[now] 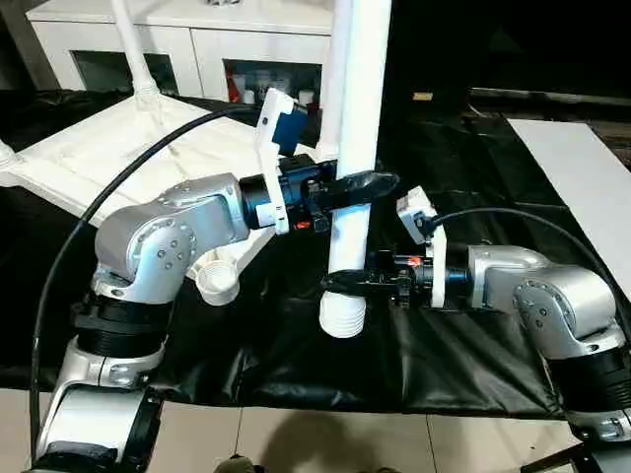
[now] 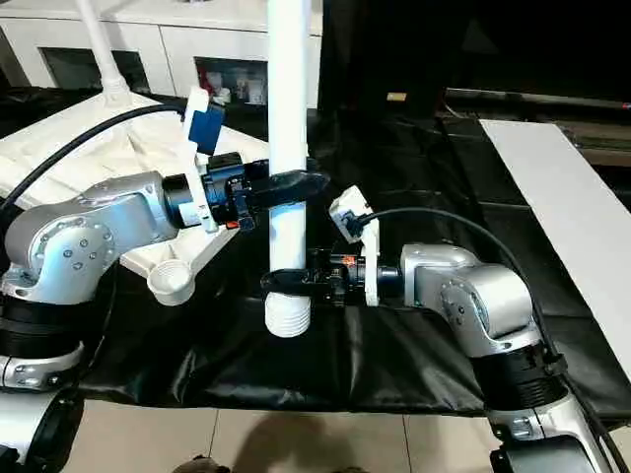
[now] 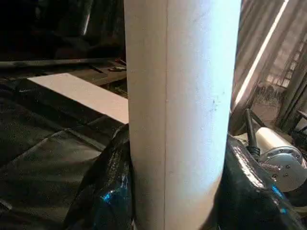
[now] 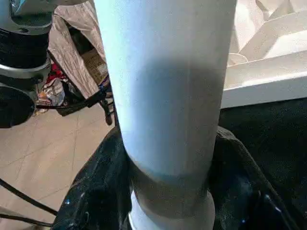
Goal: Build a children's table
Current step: Pick table leg
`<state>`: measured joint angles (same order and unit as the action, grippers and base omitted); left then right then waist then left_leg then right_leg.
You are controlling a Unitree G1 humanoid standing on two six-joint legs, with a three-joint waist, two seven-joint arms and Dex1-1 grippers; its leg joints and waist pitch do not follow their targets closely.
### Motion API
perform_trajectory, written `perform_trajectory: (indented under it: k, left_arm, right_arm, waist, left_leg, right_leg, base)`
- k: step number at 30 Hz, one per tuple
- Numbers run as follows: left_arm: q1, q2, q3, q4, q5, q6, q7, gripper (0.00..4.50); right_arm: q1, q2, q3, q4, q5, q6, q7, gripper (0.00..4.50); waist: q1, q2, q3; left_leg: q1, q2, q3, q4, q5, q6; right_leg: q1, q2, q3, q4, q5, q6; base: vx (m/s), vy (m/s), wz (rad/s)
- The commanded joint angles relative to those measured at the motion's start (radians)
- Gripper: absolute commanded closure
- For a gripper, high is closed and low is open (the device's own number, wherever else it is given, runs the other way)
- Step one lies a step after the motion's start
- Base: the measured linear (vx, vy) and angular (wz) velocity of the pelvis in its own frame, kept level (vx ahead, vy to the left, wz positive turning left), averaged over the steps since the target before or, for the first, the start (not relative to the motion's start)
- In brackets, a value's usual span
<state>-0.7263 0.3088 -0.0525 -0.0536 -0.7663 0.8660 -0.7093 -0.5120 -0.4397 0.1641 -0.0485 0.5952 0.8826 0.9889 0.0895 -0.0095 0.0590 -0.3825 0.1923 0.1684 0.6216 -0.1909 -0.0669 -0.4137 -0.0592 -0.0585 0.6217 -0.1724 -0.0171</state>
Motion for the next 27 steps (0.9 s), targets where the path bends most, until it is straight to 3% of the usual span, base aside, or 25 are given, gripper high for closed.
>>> perform_trajectory:
  k: [1,4,5,13,18,27]
  left_arm:
    - [-0.02,-0.004,0.01,-0.013,0.007,-0.014,-0.005,2.69]
    - [-0.021,-0.005,0.014,-0.01,0.008,-0.013,-0.004,2.69]
    - [-0.022,-0.005,0.015,-0.009,0.009,-0.013,-0.004,2.69]
    - [-0.02,0.005,0.007,-0.016,0.007,-0.012,-0.027,2.69]
    - [-0.019,0.008,0.001,-0.02,0.011,-0.01,-0.039,2.69]
    - [-0.022,-0.004,0.016,-0.025,0.001,-0.002,-0.036,2.69]
  right_arm:
    - [-0.005,0.001,0.0,0.004,0.004,-0.008,0.005,2.6]
    - [-0.005,-0.002,0.009,-0.001,-0.015,-0.034,0.009,2.61]
    - [-0.005,-0.001,0.01,0.0,-0.017,-0.037,0.008,2.06]
    - [-0.01,0.004,0.017,0.007,-0.032,-0.045,-0.005,1.54]
    - [-0.015,0.008,0.013,0.016,-0.033,-0.054,-0.003,1.55]
    - [-0.019,0.021,0.008,0.025,-0.018,-0.051,0.003,2.34]
  waist:
    - [0.002,-0.007,-0.075]
    - [0.002,-0.008,-0.075]
    - [0.002,-0.008,-0.075]
    - [0.002,-0.008,-0.075]
    - [0.002,-0.009,-0.075]
    - [0.001,-0.008,-0.074]
  left_leg:
    - [0.011,0.026,-0.003,-0.068,-0.086,-0.006]
    - [0.011,0.027,-0.003,-0.068,-0.092,-0.007]
    - [0.011,0.026,-0.003,-0.068,-0.091,-0.008]
    - [0.011,0.025,-0.003,-0.068,-0.09,-0.006]
    - [0.011,0.026,-0.003,-0.068,-0.091,-0.005]
    - [0.011,0.026,-0.003,-0.068,-0.094,-0.005]
  right_leg:
    - [0.065,-0.067,0.044,-0.068,-0.214,-0.162]
    - [0.063,-0.067,0.044,-0.069,-0.226,-0.158]
    - [0.064,-0.068,0.044,-0.07,-0.229,-0.156]
    - [0.063,-0.067,0.044,-0.07,-0.232,-0.153]
    - [0.063,-0.067,0.044,-0.069,-0.228,-0.156]
    - [0.063,-0.067,0.044,-0.069,-0.232,-0.157]
  base:
    - [0.0,0.0,0.0]
    - [0.0,0.0,0.0]
    - [0.0,0.0,0.0]
    - [0.0,0.0,0.0]
    - [0.0,0.0,0.0]
    - [0.0,0.0,0.0]
